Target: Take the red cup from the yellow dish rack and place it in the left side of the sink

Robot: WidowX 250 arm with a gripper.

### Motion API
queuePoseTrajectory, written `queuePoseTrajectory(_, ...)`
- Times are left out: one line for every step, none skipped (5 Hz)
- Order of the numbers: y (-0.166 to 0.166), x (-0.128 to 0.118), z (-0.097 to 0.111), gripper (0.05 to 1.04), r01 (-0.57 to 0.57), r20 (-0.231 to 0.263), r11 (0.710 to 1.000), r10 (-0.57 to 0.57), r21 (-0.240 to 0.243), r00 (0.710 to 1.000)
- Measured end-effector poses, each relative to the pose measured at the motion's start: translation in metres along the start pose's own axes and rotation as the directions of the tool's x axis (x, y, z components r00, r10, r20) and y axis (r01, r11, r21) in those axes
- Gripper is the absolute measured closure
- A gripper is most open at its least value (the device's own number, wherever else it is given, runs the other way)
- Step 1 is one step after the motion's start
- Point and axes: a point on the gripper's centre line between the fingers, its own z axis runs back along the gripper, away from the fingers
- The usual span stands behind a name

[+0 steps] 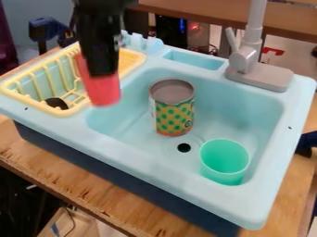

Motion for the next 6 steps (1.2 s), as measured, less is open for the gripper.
queuePoseTrajectory(0.006, 0.009, -0.029, 0.997, 0.016, -0.027, 0.999, -0.017, -0.038, 0.999)
queuePoseTrajectory(0.013, 0.025, -0.053, 0.997, 0.018, -0.018, 0.998, -0.020, -0.065, 1.000)
queuePoseTrajectory(0.024, 0.029, -0.057, 0.997, -0.012, 0.019, 0.998, 0.014, -0.064, 1.000)
queuePoseTrajectory(0.030, 0.033, -0.068, 0.997, -0.020, 0.015, 0.998, 0.021, -0.064, 1.000)
queuePoseTrajectory(0.039, 0.032, -0.082, 0.997, -0.060, -0.009, 0.996, 0.060, -0.069, 0.998)
queuePoseTrajectory(0.040, 0.032, -0.085, 0.997, -0.091, -0.025, 0.993, 0.089, -0.069, 0.996)
